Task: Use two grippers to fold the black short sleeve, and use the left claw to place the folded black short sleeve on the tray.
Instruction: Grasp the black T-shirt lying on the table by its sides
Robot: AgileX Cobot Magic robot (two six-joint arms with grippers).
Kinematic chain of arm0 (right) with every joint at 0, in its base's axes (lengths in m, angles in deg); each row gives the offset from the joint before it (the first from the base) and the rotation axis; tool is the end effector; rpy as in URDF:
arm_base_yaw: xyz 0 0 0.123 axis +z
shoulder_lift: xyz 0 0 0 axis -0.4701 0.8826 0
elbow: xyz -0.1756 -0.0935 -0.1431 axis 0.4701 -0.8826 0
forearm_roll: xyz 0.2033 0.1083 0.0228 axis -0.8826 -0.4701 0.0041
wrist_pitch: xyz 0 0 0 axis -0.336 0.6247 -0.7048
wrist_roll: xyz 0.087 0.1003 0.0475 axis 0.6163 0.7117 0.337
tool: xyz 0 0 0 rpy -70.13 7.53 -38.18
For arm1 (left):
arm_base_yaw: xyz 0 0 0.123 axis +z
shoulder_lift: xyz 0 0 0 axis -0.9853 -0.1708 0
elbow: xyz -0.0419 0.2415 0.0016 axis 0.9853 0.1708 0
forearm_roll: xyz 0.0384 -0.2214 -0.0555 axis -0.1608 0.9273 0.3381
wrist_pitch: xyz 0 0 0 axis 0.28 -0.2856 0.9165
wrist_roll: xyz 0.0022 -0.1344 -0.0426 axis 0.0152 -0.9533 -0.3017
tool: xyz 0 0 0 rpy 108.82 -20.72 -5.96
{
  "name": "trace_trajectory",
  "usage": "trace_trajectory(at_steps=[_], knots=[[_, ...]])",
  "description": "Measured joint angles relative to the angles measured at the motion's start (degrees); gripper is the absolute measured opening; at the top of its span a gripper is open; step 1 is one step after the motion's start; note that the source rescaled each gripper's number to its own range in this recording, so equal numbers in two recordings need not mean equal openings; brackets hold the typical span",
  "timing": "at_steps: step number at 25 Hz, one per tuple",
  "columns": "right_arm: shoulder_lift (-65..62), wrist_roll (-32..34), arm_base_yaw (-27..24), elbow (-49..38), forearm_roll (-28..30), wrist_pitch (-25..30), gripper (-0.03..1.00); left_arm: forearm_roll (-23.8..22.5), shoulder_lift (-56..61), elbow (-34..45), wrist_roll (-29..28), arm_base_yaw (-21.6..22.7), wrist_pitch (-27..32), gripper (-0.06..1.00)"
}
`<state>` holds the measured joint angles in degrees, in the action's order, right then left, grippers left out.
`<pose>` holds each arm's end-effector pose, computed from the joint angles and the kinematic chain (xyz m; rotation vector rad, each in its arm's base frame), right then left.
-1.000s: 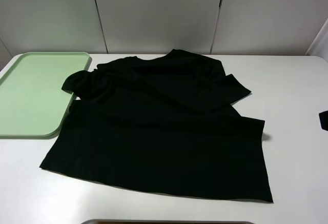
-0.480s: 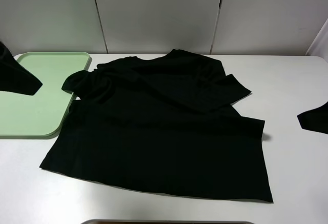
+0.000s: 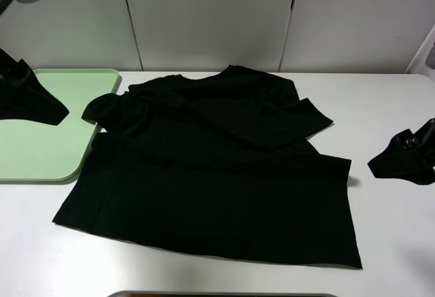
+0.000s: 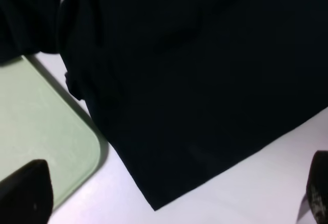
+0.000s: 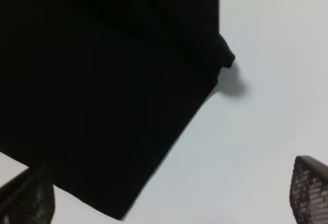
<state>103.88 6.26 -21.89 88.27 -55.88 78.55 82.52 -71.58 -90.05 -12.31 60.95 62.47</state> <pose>0.1919 0.0415 0.1838 -0.6534 2.6114 0.1252 0.2187 -0.0881 0.2596 0.9211 2.3524 -0.0801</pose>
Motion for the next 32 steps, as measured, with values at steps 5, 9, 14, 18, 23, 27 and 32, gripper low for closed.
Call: trace_trajectory(at_steps=[5, 9, 14, 18, 23, 27, 32], knots=[[4.41, -4.67, 0.0, 0.0, 0.46, -2.2, 1.0, -0.12, -0.02, 0.0, 3.16, 0.0, -0.89, 0.98], [5.98, -8.31, 0.0, 0.43, 0.5, -4.27, 1.0, -0.45, -0.53, 0.0, 4.43, 0.0, -1.61, 0.98], [6.16, -13.98, 0.0, 2.0, 1.72, -6.17, 1.0, -0.58, -5.43, 0.0, 7.33, 0.0, -2.17, 0.98], [8.42, -15.41, 0.0, 2.25, 2.46, -8.7, 1.0, -0.58, -8.27, 0.0, 9.6, 0.0, -4.12, 0.98], [13.23, -16.16, 0.0, 2.3, 4.36, -12.05, 1.0, -0.58, -11.53, 0.0, 13.47, 0.0, -4.5, 0.98], [16.67, -16.23, 0.0, 2.3, 5.93, -13.94, 1.0, -0.58, -12.42, 0.0, 15.68, 0.0, -5.4, 0.98], [21.5, -16.24, 0.0, 2.3, 6.12, -17.88, 1.0, -0.58, -12.49, 0.0, 19.21, 0.0, -10.05, 0.98]])
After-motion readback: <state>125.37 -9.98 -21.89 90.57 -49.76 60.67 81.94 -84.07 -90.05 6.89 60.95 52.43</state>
